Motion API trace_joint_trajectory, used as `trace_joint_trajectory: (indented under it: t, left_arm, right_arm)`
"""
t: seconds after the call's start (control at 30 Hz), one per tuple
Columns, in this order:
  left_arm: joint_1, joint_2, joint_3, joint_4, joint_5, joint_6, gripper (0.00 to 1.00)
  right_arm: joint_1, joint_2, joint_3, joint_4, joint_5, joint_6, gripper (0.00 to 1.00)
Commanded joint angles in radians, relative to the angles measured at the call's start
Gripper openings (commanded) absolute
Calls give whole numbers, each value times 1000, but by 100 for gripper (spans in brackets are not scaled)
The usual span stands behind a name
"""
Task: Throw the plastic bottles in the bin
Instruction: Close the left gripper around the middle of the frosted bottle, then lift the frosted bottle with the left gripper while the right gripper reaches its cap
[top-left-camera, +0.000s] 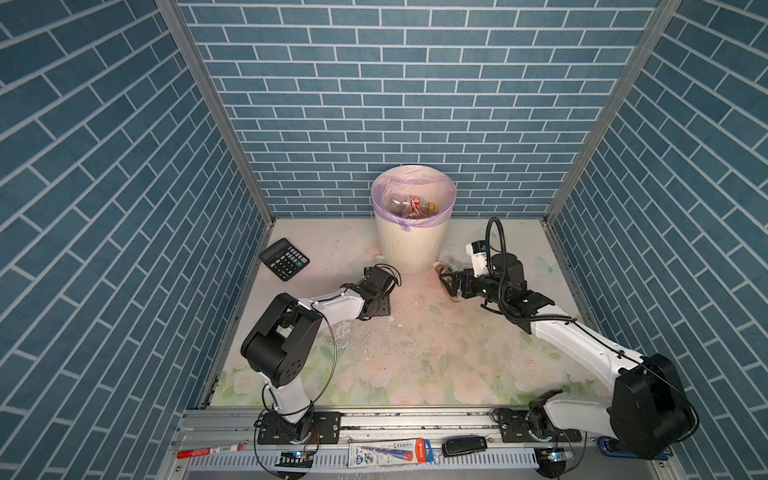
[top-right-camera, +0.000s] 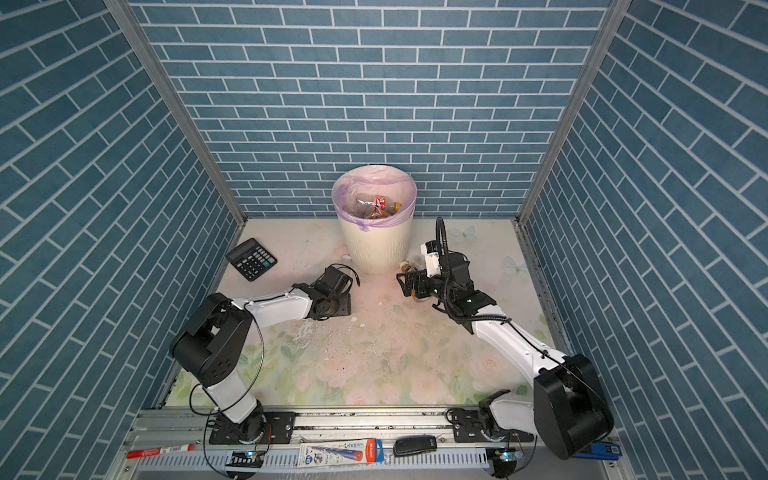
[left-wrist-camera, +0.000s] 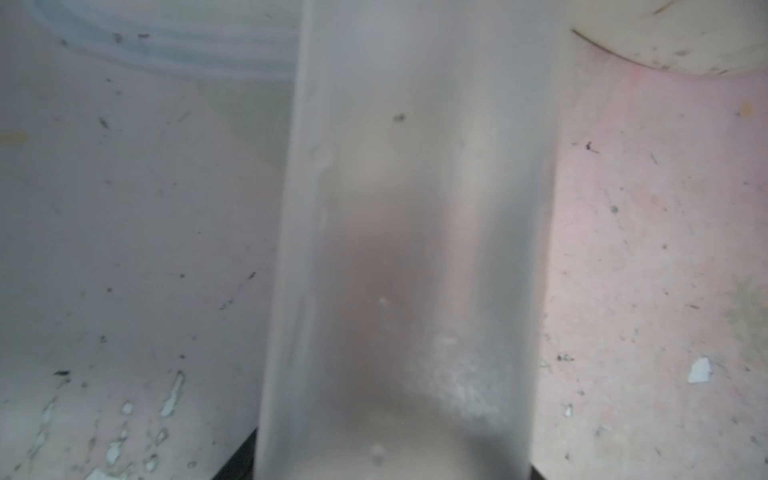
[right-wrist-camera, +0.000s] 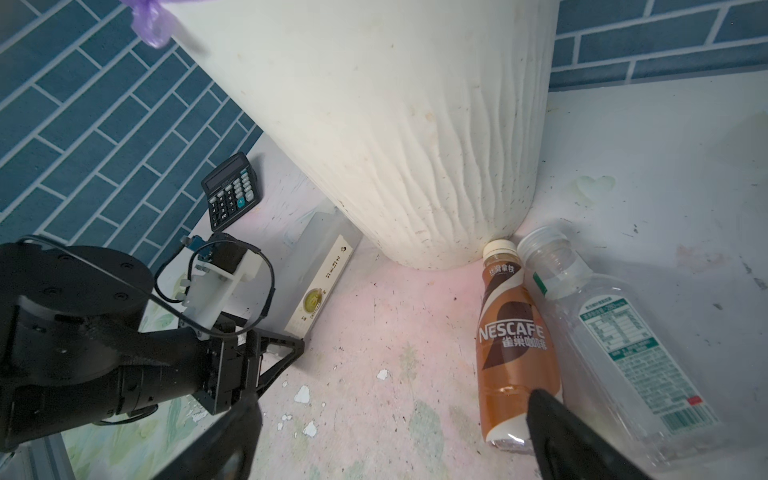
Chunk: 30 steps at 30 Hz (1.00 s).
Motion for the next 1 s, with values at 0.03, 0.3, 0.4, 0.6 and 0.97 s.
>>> trace_joint_trajectory:
  t: [0.03,0.3,0.4,0.6,0.97]
  left_arm:
    - [16,-52,-27,46,-15,22,73]
    - [20,5,56,33,-24,63,88]
    - [26,31,59,51,-10,66,84]
    - [37,48,37,86,32,72,58]
    - [77,-167,-130,250,237,71,54]
  right_arm:
    - [-3,18,3,33,-32,28,99]
    - [-2,26,16,36,-46,36,99]
    - [-2,21,13,30,-44,33,99]
    - [-2,31,19,22,-38,32,99]
    - [-2,103,117,-19,-43,98,99]
